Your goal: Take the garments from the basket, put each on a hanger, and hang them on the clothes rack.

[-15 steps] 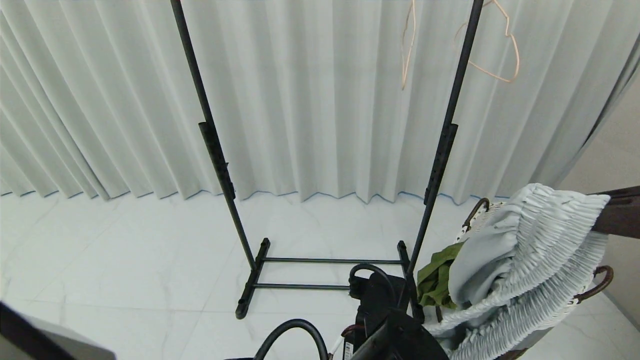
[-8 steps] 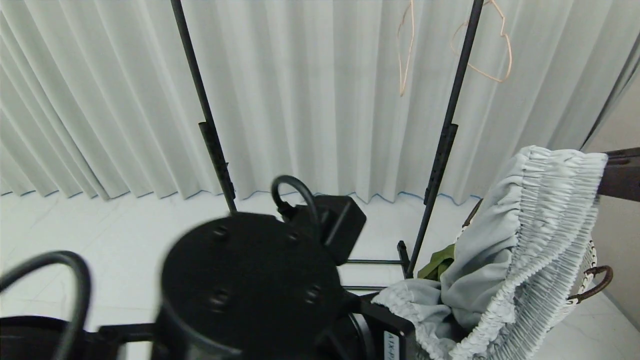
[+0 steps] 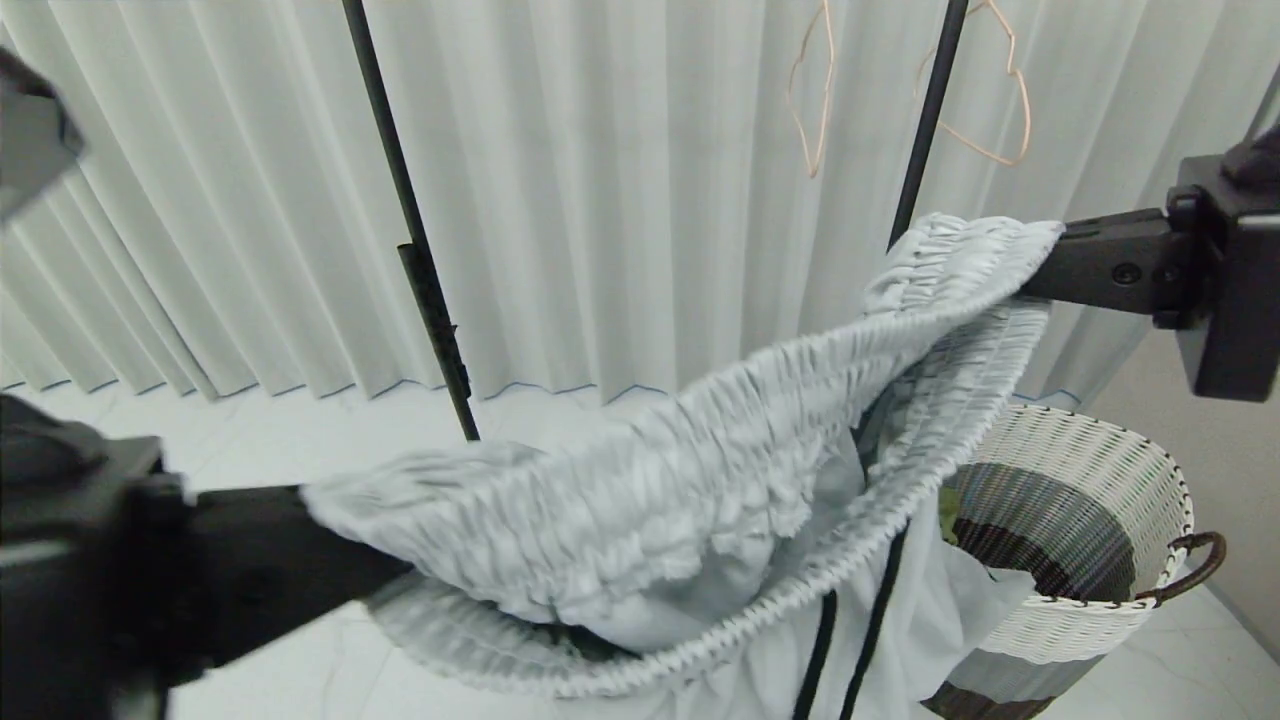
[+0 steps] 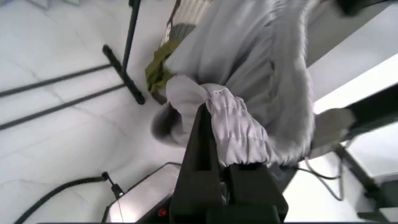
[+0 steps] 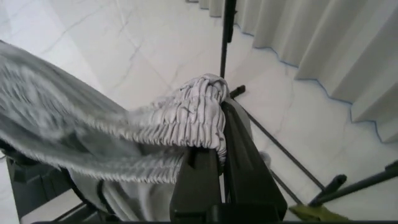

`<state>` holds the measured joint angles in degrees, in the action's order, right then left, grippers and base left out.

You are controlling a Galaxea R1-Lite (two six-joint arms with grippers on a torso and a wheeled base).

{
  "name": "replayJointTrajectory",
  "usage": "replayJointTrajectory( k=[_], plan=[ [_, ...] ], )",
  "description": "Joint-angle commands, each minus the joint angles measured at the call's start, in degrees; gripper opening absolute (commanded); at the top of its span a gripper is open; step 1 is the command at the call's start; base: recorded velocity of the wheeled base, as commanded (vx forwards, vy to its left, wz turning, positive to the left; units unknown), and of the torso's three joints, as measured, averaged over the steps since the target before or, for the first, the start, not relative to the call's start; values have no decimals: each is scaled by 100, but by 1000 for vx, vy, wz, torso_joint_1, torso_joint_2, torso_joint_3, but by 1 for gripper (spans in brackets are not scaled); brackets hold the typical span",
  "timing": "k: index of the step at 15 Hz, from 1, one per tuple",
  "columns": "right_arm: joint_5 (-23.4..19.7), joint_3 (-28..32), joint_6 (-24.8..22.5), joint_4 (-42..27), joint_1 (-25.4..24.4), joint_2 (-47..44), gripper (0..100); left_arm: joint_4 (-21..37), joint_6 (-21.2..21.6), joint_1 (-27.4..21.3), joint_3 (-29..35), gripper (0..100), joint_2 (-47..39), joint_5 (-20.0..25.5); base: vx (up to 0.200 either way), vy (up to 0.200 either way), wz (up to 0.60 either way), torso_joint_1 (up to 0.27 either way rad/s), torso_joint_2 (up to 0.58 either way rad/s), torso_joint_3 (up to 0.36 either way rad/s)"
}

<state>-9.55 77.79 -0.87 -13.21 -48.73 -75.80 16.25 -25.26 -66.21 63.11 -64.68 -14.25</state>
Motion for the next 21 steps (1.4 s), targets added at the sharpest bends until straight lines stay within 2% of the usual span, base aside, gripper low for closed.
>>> replayJointTrajectory(
  k=[1, 2, 4, 5, 10, 11, 13, 14, 16, 18, 21],
  plan=[
    [5, 281, -1, 12, -84, -374, 0, 309, 56, 90, 342, 0, 720, -16, 0, 0, 0, 0, 0, 0],
    [5, 386, -1, 100, -93, -453, 0, 317, 381, 275, 342, 0, 826, -34, 0, 0, 0, 0, 0, 0],
    [23, 544, 7, 205, -93, -532, 0, 335, 1462, 934, 369, 0, 949, -43, 0, 0, 0, 0, 0, 0],
    [32, 588, 7, 205, -93, -523, 0, 335, 1700, 1180, 457, 0, 922, -16, 0, 0, 0, 0, 0, 0],
    [216, 624, 7, 232, -58, -409, 0, 344, 1788, 1259, 826, 0, 606, 63, 0, 0, 0, 0, 0, 0],
    [515, 606, 7, 223, -58, -312, 0, 335, 1840, 1338, 834, 0, 369, 54, 0, 0, 0, 0, 0, 0],
    [805, 571, 7, 223, -49, -145, 0, 300, 1990, 1488, 1133, 0, -62, 19, 0, 0, 0, 0, 0, 0],
    [893, 615, 7, 232, -32, -75, 0, 291, 1990, 1497, 1520, 0, -378, -157, 0, 0, 0, 0, 0, 0],
    [1086, 729, -10, 223, 47, 39, 0, 291, 1990, 1514, 2364, 0, -994, -851, 0, 0, 0, 0, 0, 0],
    [1297, 975, -10, 188, 100, 57, 0, 326, 2078, 1514, 2874, 0, -1275, -1089, 0, 0, 0, 0, 0, 0],
    [1385, 1274, -186, -129, 135, 171, 0, 326, 2640, 1514, 2671, 0, -1257, -1106, 0, 0, 0, 0, 0, 0]
  ],
)
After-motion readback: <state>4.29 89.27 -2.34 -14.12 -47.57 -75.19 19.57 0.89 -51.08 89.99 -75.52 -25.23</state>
